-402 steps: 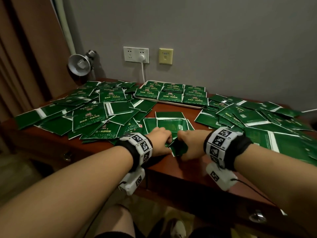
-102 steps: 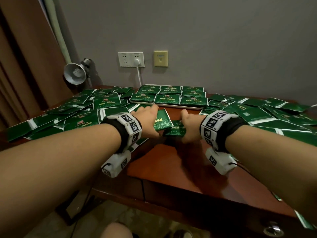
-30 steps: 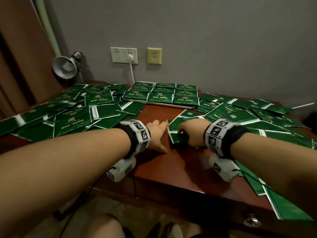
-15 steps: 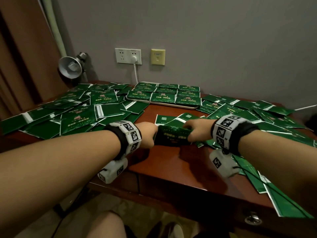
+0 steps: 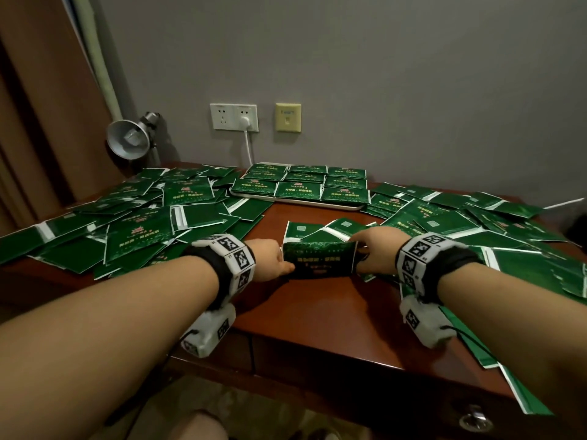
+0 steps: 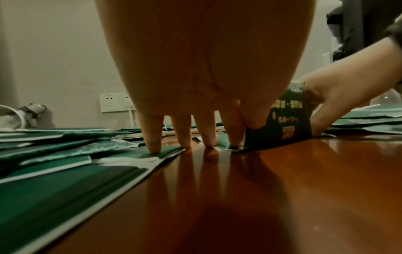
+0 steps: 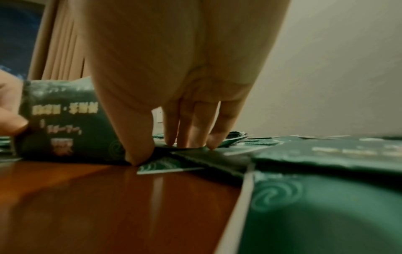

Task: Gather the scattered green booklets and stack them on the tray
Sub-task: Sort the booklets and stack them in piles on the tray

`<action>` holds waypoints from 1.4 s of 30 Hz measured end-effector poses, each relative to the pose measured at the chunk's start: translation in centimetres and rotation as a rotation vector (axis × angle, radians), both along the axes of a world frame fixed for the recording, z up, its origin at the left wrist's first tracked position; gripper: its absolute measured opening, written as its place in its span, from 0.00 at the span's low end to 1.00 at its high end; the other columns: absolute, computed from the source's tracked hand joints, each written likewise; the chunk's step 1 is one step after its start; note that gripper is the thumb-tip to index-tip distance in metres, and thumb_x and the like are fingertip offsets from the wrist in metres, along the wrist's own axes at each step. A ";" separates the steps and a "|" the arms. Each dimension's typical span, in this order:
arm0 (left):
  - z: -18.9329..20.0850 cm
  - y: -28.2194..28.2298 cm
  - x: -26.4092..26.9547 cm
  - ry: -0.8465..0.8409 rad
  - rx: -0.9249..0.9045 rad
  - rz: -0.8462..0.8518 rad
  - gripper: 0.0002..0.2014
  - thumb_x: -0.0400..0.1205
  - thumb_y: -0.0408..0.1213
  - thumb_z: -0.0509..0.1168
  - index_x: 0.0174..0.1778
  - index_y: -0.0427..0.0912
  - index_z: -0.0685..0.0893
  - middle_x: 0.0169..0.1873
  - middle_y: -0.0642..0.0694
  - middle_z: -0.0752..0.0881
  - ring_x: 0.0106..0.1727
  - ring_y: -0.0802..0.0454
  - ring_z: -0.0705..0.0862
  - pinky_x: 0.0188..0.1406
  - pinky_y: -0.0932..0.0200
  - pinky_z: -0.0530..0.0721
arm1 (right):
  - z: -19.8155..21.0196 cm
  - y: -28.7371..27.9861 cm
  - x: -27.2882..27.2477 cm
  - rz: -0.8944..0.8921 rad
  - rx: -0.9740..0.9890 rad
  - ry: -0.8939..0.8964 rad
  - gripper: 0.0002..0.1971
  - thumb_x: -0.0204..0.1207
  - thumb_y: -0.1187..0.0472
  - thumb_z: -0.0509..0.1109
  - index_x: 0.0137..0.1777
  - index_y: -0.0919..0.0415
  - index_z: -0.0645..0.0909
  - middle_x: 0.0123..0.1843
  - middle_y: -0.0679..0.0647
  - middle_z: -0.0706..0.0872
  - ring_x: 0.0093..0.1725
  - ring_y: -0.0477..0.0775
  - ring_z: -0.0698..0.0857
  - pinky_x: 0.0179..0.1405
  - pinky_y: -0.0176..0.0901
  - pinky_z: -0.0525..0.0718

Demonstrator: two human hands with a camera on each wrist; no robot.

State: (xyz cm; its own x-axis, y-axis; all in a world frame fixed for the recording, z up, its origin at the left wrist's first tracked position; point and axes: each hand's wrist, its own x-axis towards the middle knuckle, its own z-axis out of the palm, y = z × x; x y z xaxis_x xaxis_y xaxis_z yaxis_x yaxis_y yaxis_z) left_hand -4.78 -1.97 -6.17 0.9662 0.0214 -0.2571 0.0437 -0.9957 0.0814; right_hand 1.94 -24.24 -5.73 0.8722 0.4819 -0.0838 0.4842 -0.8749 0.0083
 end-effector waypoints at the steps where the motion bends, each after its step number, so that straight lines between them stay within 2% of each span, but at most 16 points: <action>1: 0.0 0.0 0.1 -0.002 0.002 0.004 0.24 0.87 0.55 0.57 0.28 0.44 0.75 0.22 0.49 0.70 0.23 0.53 0.69 0.24 0.60 0.66 | -0.1 0.2 0.0 0.005 -0.008 -0.013 0.21 0.71 0.47 0.74 0.63 0.51 0.82 0.55 0.49 0.88 0.53 0.53 0.86 0.50 0.45 0.85; 4: 0.0 -0.1 0.0 -0.017 -0.001 0.013 0.25 0.87 0.54 0.58 0.25 0.44 0.71 0.21 0.49 0.69 0.22 0.52 0.68 0.24 0.60 0.65 | -0.2 1.1 0.1 0.017 -0.062 -0.061 0.17 0.69 0.43 0.73 0.54 0.49 0.83 0.45 0.48 0.87 0.45 0.53 0.86 0.42 0.43 0.84; 7: -0.1 -0.1 -0.2 -0.027 -0.017 0.016 0.26 0.87 0.53 0.57 0.23 0.44 0.69 0.21 0.48 0.68 0.21 0.52 0.67 0.23 0.60 0.65 | -0.3 1.9 0.2 0.013 -0.119 -0.081 0.14 0.69 0.46 0.71 0.52 0.49 0.81 0.41 0.48 0.85 0.42 0.54 0.85 0.45 0.47 0.87; 10: -0.3 0.0 -0.2 -0.052 -0.044 0.043 0.26 0.87 0.53 0.57 0.24 0.44 0.69 0.21 0.48 0.69 0.22 0.52 0.68 0.24 0.60 0.65 | -0.4 2.0 0.4 -0.001 -0.086 -0.094 0.11 0.73 0.53 0.66 0.54 0.52 0.80 0.45 0.49 0.85 0.46 0.57 0.85 0.45 0.45 0.86; 13: -0.6 0.0 0.1 -0.069 -0.059 0.069 0.28 0.87 0.56 0.55 0.24 0.43 0.72 0.23 0.47 0.72 0.25 0.51 0.71 0.27 0.59 0.67 | -0.5 1.3 0.7 -0.041 0.015 -0.086 0.07 0.77 0.59 0.62 0.52 0.52 0.80 0.49 0.51 0.85 0.53 0.59 0.85 0.46 0.43 0.82; 15: -0.7 0.0 0.2 -0.070 -0.066 0.076 0.28 0.87 0.57 0.54 0.24 0.43 0.72 0.24 0.47 0.73 0.25 0.51 0.72 0.28 0.58 0.68 | -0.5 1.0 0.9 -0.080 0.090 -0.077 0.07 0.79 0.60 0.60 0.49 0.55 0.80 0.49 0.54 0.85 0.53 0.60 0.85 0.43 0.43 0.79; 19: -0.7 0.1 0.2 -0.075 -0.084 0.079 0.29 0.87 0.57 0.53 0.24 0.43 0.73 0.24 0.46 0.73 0.25 0.51 0.71 0.27 0.59 0.68 | 0.0 0.2 1.2 -0.219 0.391 -0.072 0.14 0.81 0.61 0.60 0.63 0.59 0.78 0.50 0.55 0.84 0.47 0.57 0.85 0.42 0.44 0.82; 21: -0.8 0.1 0.2 -0.079 -0.107 0.090 0.29 0.87 0.57 0.53 0.23 0.42 0.72 0.23 0.46 0.72 0.24 0.51 0.71 0.25 0.59 0.67 | 0.2 -0.3 1.2 -0.319 0.485 -0.068 0.15 0.79 0.61 0.62 0.65 0.58 0.75 0.49 0.53 0.82 0.44 0.54 0.84 0.38 0.44 0.82; 26: 0.0 -0.5 0.8 -0.173 -0.106 0.135 0.27 0.86 0.54 0.57 0.25 0.41 0.75 0.23 0.46 0.75 0.25 0.50 0.74 0.26 0.60 0.70 | -0.3 -0.6 1.2 -0.403 0.262 -0.025 0.20 0.76 0.55 0.69 0.65 0.61 0.74 0.55 0.57 0.82 0.49 0.57 0.84 0.41 0.45 0.83; 28: 0.6 -0.6 1.5 -0.267 -0.078 0.132 0.19 0.84 0.48 0.62 0.30 0.40 0.79 0.28 0.45 0.81 0.30 0.49 0.78 0.29 0.59 0.75 | -0.4 -0.2 1.1 -0.365 0.242 -0.059 0.23 0.73 0.50 0.70 0.66 0.58 0.73 0.60 0.57 0.79 0.51 0.58 0.83 0.47 0.48 0.86; 30: 1.0 -0.9 1.9 -0.349 -0.094 0.158 0.09 0.80 0.41 0.66 0.47 0.39 0.83 0.44 0.43 0.86 0.43 0.47 0.84 0.41 0.55 0.83 | -0.5 0.5 0.8 -0.304 0.203 -0.065 0.26 0.72 0.48 0.72 0.66 0.57 0.73 0.60 0.56 0.80 0.52 0.57 0.83 0.49 0.48 0.85; 32: 0.5 -1.8 2.0 -0.377 -0.096 0.159 0.20 0.76 0.41 0.69 0.64 0.41 0.78 0.57 0.41 0.81 0.56 0.43 0.82 0.55 0.49 0.84 | -0.9 1.3 0.7 -0.263 0.132 -0.037 0.28 0.71 0.46 0.74 0.66 0.60 0.72 0.57 0.56 0.82 0.52 0.57 0.83 0.48 0.46 0.84; 34: -0.6 -2.9 2.0 -0.325 -0.036 0.039 0.30 0.73 0.50 0.72 0.70 0.46 0.74 0.62 0.42 0.77 0.63 0.42 0.77 0.62 0.45 0.81 | -1.2 1.9 0.5 -0.236 0.081 -0.030 0.30 0.69 0.44 0.75 0.66 0.60 0.73 0.55 0.56 0.83 0.52 0.58 0.83 0.50 0.47 0.84; 37: -1.8 -3.9 2.2 -0.211 0.092 -0.091 0.39 0.70 0.61 0.73 0.75 0.48 0.71 0.66 0.42 0.76 0.67 0.40 0.73 0.67 0.44 0.76 | -1.5 2.4 0.3 -0.211 0.070 0.015 0.32 0.66 0.43 0.77 0.62 0.61 0.72 0.52 0.55 0.84 0.50 0.58 0.84 0.49 0.47 0.83; 39: -1.9 -3.7 2.7 -0.205 0.094 -0.083 0.42 0.70 0.64 0.73 0.75 0.46 0.69 0.67 0.41 0.75 0.68 0.39 0.73 0.68 0.43 0.75 | -1.6 2.6 0.3 -0.212 0.060 0.017 0.34 0.64 0.41 0.78 0.63 0.61 0.72 0.56 0.57 0.83 0.53 0.59 0.84 0.52 0.48 0.83; 42: -1.8 -3.4 3.1 -0.202 0.117 -0.102 0.43 0.69 0.67 0.71 0.75 0.45 0.70 0.67 0.41 0.75 0.68 0.40 0.72 0.69 0.44 0.74 | -1.6 2.3 0.7 -0.260 0.011 -0.005 0.43 0.56 0.32 0.78 0.63 0.58 0.68 0.57 0.57 0.81 0.55 0.60 0.83 0.57 0.53 0.84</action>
State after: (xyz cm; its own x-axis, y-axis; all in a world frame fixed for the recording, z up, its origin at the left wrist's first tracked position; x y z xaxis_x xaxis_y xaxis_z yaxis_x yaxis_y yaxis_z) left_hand -1.68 -5.33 -7.98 0.9964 -0.0606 -0.0599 -0.0629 -0.9973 -0.0378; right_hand 2.67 -21.92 -7.29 0.9673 0.2424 -0.0752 0.2431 -0.9700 0.0002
